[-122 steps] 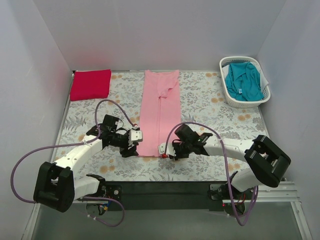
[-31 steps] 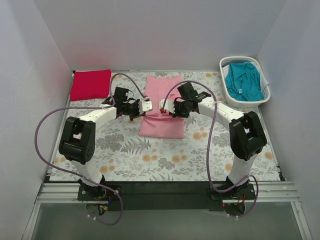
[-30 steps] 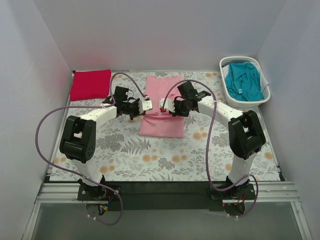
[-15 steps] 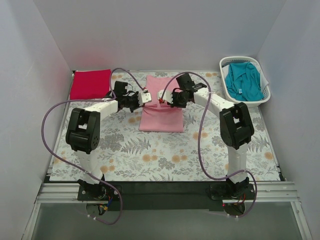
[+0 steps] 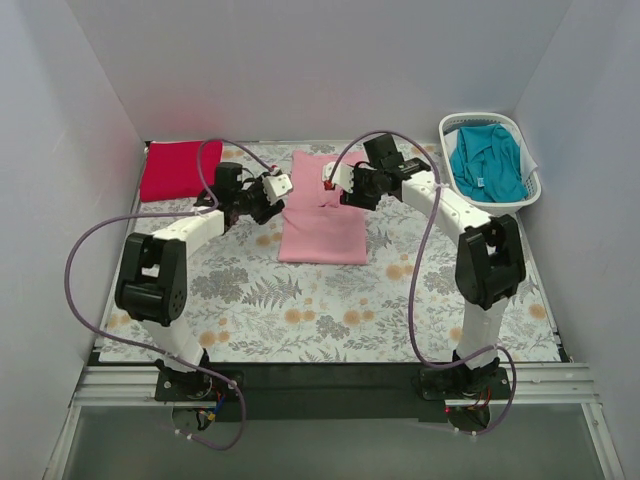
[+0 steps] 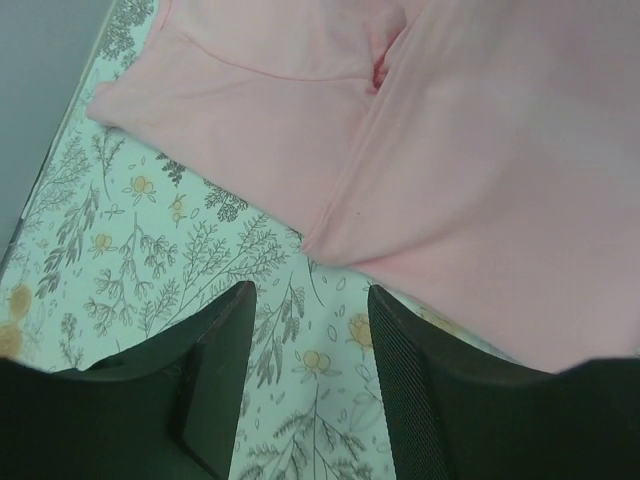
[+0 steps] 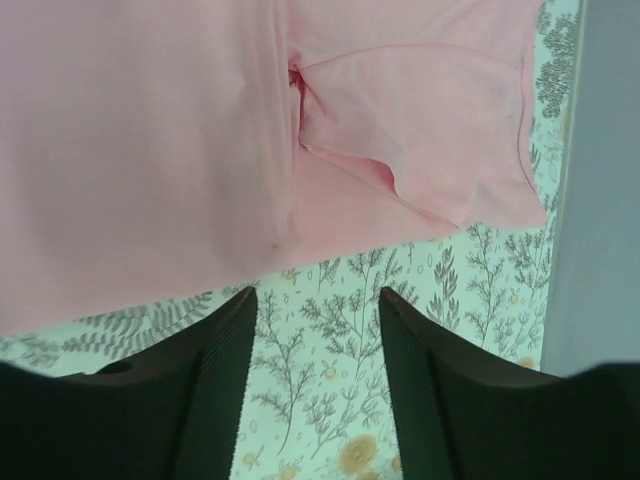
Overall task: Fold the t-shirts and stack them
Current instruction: Fold the tshirt
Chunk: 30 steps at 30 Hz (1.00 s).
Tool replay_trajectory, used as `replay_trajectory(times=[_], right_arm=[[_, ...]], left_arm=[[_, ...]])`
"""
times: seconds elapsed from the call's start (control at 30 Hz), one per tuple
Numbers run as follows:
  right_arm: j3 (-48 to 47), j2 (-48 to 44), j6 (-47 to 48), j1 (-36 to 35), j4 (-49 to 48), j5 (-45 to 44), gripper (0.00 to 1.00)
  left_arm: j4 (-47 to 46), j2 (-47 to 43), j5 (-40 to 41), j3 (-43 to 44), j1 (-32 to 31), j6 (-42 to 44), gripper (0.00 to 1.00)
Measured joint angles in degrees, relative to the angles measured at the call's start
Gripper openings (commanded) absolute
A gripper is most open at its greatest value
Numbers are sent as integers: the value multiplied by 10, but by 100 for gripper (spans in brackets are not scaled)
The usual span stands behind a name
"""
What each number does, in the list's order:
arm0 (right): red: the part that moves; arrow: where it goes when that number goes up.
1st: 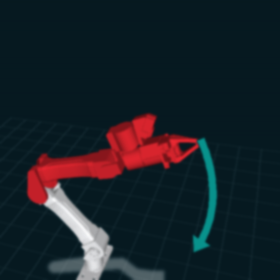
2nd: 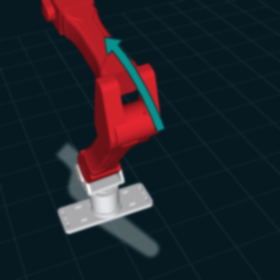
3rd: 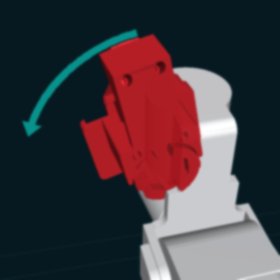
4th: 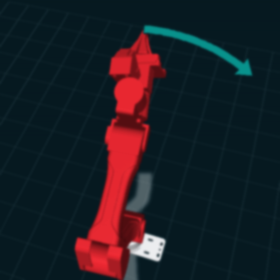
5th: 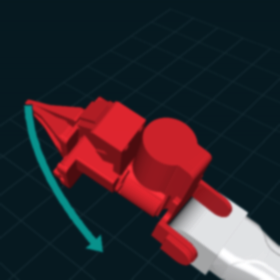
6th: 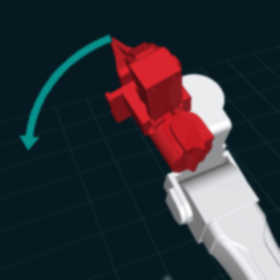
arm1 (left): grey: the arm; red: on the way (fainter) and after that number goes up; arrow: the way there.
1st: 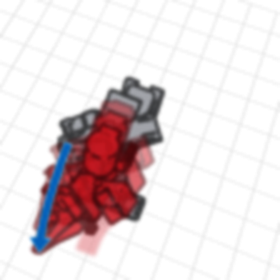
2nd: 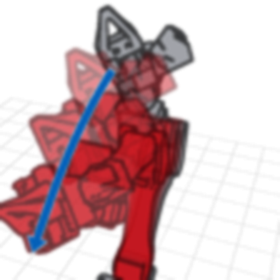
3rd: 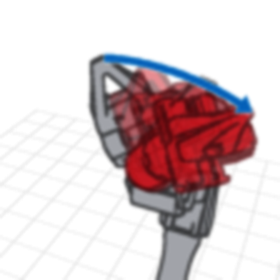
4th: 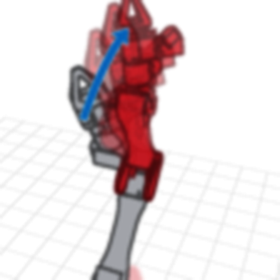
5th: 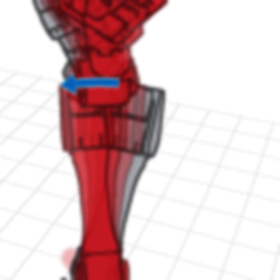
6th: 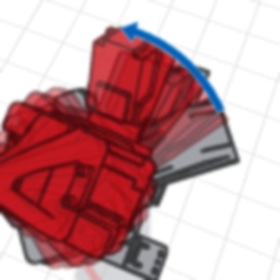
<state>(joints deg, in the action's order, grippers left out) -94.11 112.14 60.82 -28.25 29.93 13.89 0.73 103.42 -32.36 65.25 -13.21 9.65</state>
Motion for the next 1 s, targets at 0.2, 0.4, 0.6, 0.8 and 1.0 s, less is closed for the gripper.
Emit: replay_trajectory(times=[0.2,0.4,0.6,0.8,1.0], right_arm=[[76,-114,-58,-6,5,28,34],[133,-112,-144,-24,14,56,34],[150,-61,-230,-23,14,82,31],[134,7,-311,-21,5,99,26],[129,37,-349,-19,-7,103,22]], left_arm=[[34,-150,-34,-95,4,-23,47],[63,-174,-55,-158,-3,-79,56],[76,-143,-45,-168,-12,-133,56],[69,-74,-5,-137,-32,-187,52],[51,-5,48,-101,-65,-202,44]])
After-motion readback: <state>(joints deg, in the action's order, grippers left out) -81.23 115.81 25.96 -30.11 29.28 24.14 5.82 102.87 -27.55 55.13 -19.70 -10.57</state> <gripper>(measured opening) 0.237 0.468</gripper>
